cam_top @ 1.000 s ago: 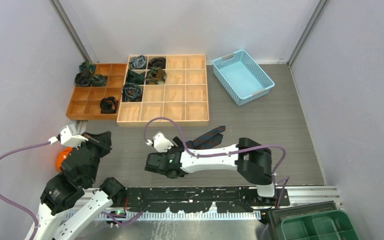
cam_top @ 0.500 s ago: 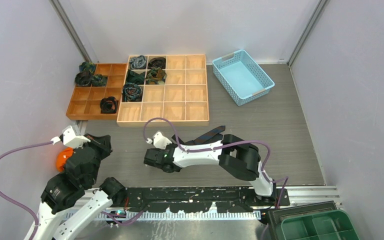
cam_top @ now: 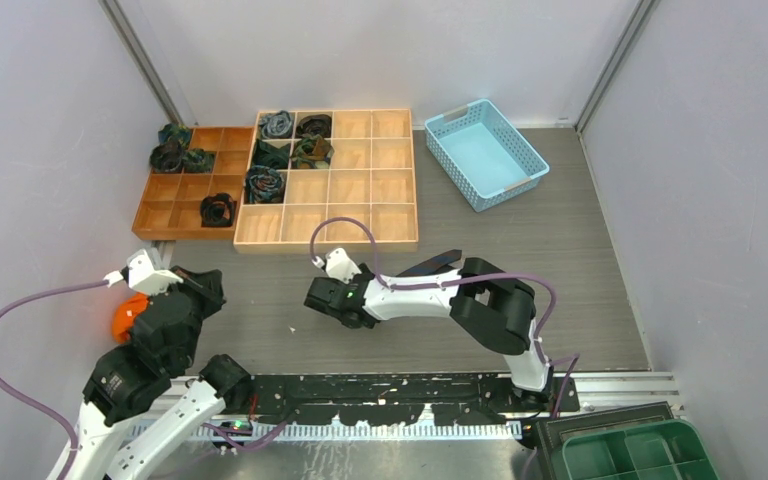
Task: Roll the ties
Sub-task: Roll the tie at the center of the board.
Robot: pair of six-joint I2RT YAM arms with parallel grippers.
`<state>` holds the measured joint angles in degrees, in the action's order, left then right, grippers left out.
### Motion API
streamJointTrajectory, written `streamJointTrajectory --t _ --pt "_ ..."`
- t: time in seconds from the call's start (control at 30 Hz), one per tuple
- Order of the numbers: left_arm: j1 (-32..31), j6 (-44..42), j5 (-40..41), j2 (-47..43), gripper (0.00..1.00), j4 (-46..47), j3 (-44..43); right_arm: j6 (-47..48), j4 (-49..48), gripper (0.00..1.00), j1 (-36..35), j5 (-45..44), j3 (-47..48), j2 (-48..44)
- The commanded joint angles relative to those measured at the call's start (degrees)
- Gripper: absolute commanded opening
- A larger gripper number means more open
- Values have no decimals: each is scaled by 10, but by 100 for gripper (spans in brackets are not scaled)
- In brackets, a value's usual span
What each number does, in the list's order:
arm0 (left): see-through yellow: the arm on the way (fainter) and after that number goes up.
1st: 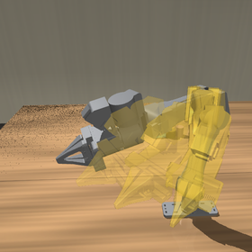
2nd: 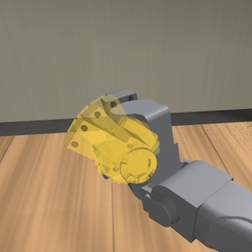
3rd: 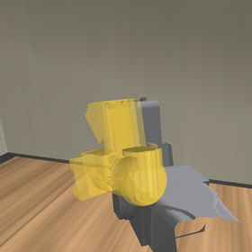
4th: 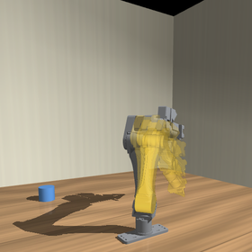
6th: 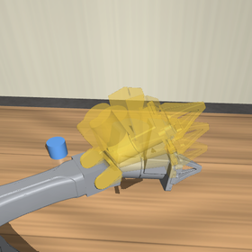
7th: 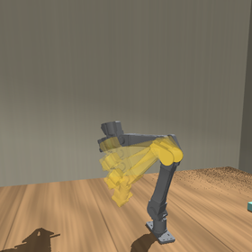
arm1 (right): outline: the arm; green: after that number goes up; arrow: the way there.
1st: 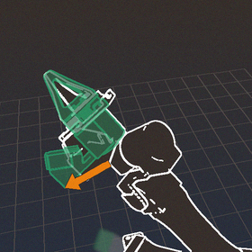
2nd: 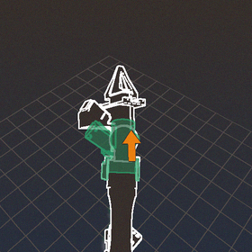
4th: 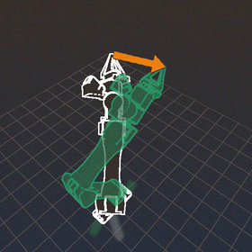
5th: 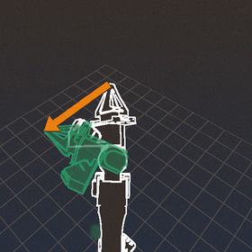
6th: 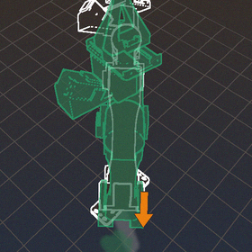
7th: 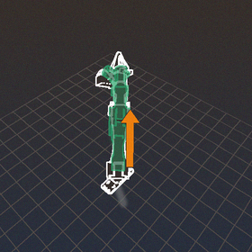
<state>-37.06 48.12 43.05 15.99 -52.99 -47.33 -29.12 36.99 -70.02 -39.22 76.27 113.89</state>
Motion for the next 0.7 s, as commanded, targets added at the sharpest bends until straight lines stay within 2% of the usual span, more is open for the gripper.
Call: streamJointTrajectory --t 0.0,0.17,0.23,0.47,0.67 --pt "0 -9 14 5 0 23 -16 -32 -29 51 12 69 -31 5" --pt "-1 -16 10 20 0 26 -38 -9 -90 39 20 122 -36 -17" --pt "-1 -17 10 25 0 24 -46 -3 -119 37 20 158 -37 -31" --pt "-1 -38 7 32 0 46 -62 -32 -270 38 24 340 -75 -118" --pt "-1 -48 -9 54 0 67 -65 -100 -417 38 49 483 -121 -116"
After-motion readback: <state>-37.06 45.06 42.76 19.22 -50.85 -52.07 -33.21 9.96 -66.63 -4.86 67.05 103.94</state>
